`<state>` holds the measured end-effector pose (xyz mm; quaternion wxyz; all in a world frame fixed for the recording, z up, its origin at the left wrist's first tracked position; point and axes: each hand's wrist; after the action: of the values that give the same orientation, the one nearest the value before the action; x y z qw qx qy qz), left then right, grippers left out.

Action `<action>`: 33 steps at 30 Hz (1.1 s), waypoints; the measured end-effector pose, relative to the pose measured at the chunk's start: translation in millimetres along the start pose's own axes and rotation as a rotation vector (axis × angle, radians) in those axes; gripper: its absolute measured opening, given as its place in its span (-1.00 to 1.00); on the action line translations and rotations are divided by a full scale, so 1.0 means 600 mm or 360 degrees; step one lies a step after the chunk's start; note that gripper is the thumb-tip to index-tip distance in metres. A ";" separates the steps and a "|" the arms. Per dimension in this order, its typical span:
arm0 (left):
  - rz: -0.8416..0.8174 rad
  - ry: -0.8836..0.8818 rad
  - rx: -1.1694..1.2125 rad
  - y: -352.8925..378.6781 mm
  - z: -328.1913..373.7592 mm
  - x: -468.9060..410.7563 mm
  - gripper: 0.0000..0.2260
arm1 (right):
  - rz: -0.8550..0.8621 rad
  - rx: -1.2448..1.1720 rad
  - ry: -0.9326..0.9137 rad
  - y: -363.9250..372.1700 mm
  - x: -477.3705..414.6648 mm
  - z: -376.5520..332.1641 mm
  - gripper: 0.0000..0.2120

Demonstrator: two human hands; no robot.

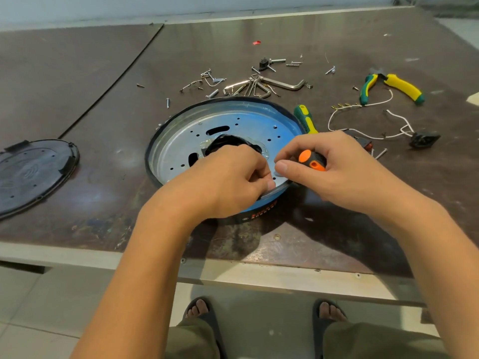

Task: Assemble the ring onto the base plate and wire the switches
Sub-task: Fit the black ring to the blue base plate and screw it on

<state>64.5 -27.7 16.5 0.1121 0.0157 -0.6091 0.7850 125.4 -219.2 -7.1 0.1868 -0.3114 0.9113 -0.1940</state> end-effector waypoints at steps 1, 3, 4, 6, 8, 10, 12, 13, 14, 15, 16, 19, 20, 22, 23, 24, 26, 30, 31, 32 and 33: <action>0.0025 0.0020 -0.0002 0.000 0.000 0.001 -0.81 | 0.0042 -0.0079 -0.0007 -0.002 0.002 0.000 -0.90; 0.0068 0.0054 0.0040 -0.003 -0.004 0.003 -0.83 | 0.0189 -0.0239 -0.0002 -0.007 0.005 0.000 -0.93; 0.0075 0.0058 0.0037 -0.005 -0.005 0.004 -0.84 | 0.0266 -0.0293 0.0018 -0.010 0.005 0.000 -0.93; 0.0059 0.0045 0.0032 -0.003 -0.007 0.005 -0.86 | 0.0367 -0.0360 0.0087 -0.014 0.005 -0.001 -0.92; 0.0055 0.0009 0.0104 0.000 -0.005 0.004 -0.86 | 0.0398 -0.0373 0.0142 -0.016 0.006 -0.001 -0.92; 0.0061 -0.0022 0.0138 0.001 -0.003 0.001 -0.86 | 0.0435 -0.0330 0.0160 -0.014 0.007 -0.001 -0.92; 0.0056 -0.0043 0.0137 0.001 -0.003 0.000 -0.86 | 0.0511 -0.0254 0.0181 -0.012 0.005 0.001 -0.88; 0.0046 -0.0050 0.0144 0.001 -0.003 0.000 -0.86 | 0.0546 -0.0241 0.0213 -0.011 0.003 0.003 -0.85; 0.0036 -0.0050 0.0149 0.001 -0.002 0.000 -0.85 | 0.0576 -0.0272 0.0279 -0.010 0.002 0.005 -0.82; 0.0030 -0.0048 0.0146 0.001 -0.001 0.000 -0.85 | 0.0595 -0.0350 0.0377 -0.009 0.000 0.008 -0.79; 0.0028 -0.0053 0.0144 0.002 0.000 -0.001 -0.85 | 0.0593 -0.0456 0.0497 -0.009 -0.001 0.009 -0.78; 0.0039 -0.0107 0.0180 0.005 0.002 0.000 -0.85 | 0.0522 -0.0768 0.0740 -0.011 0.002 0.004 -0.70; 0.0043 -0.0131 0.0198 0.005 0.002 0.000 -0.84 | 0.0506 -0.0870 0.0778 -0.013 0.004 0.000 -0.70; 0.0048 -0.0174 0.0228 0.005 0.001 -0.001 -0.82 | 0.0500 -0.1002 0.0854 -0.018 0.005 -0.007 -0.78; 0.0051 -0.0190 0.0231 0.005 0.001 -0.002 -0.80 | 0.0499 -0.1011 0.0883 -0.019 0.005 -0.008 -0.80; 0.0053 -0.0203 0.0220 0.006 0.001 -0.002 -0.78 | 0.0489 -0.0998 0.0906 -0.018 0.006 -0.006 -0.80; 0.0048 -0.0214 0.0159 0.007 0.003 -0.003 -0.76 | 0.0419 -0.1019 0.0981 -0.013 0.007 -0.001 -0.76; 0.0060 -0.0153 0.0008 0.001 0.008 0.002 -0.78 | 0.0353 -0.1185 0.1125 -0.014 0.010 0.010 -0.64; 0.0063 -0.0127 -0.0017 -0.002 0.009 0.005 -0.75 | 0.0352 -0.1229 0.1120 -0.018 0.010 0.012 -0.66; 0.0053 -0.0105 -0.0024 -0.006 0.009 0.010 -0.70 | 0.0323 -0.1278 0.1105 -0.022 0.010 0.012 -0.69; 0.0023 -0.0078 -0.0009 -0.009 0.009 0.016 -0.67 | 0.0282 -0.1334 0.1082 -0.024 0.010 0.012 -0.71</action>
<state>56.0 -29.8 24.6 0.0914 0.0303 -0.6139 0.7835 131.3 -235.1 -7.7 -0.2428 -0.2008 0.9424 0.1126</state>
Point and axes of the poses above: each hand's wrist, its own x-axis away from the middle knuckle, its own y-axis out of the palm, z = x × y, and after that the axes turned 13 degrees about -x, right-handed
